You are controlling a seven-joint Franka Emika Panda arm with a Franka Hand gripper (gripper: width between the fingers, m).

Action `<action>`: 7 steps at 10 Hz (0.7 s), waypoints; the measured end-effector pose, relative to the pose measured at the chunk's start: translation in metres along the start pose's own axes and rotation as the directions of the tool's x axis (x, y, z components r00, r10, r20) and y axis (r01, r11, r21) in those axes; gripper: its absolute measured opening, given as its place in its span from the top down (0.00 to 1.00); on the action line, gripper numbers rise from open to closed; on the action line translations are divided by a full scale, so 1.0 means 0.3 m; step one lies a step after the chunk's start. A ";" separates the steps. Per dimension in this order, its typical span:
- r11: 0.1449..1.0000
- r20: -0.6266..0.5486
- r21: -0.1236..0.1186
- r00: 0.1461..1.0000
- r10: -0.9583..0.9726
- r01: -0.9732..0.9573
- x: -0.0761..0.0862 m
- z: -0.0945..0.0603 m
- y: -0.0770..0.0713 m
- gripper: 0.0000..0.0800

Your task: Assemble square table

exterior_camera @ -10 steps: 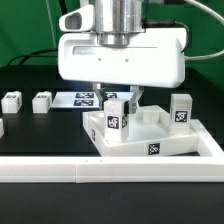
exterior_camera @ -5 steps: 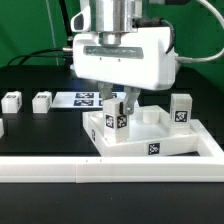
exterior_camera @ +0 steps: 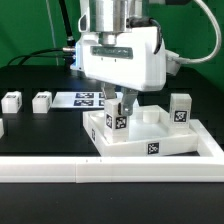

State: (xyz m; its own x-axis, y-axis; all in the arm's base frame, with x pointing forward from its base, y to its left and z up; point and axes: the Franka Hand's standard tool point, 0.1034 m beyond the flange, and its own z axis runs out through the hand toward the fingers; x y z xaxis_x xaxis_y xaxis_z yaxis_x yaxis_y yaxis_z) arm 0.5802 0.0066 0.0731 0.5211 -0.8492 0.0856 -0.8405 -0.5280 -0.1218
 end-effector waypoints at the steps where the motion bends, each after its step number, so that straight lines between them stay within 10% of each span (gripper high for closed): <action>1: 0.997 0.001 0.001 0.997 -0.071 0.071 0.000 -0.001 -0.002 0.36; 3: 0.925 0.003 0.004 0.925 -0.381 0.381 0.016 -0.001 0.003 0.20; 7: 0.778 0.010 0.004 0.778 -0.629 0.629 0.013 -0.001 0.006 0.19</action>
Offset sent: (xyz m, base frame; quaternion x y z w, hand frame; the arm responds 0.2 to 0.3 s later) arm 0.0018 0.0111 0.0001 0.0122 -0.0455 -0.2635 0.9635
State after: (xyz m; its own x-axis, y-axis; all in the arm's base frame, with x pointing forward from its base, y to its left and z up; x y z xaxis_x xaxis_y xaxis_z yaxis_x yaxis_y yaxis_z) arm 0.5809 0.0024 0.0735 0.9351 -0.3285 0.1327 -0.3254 -0.9445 -0.0449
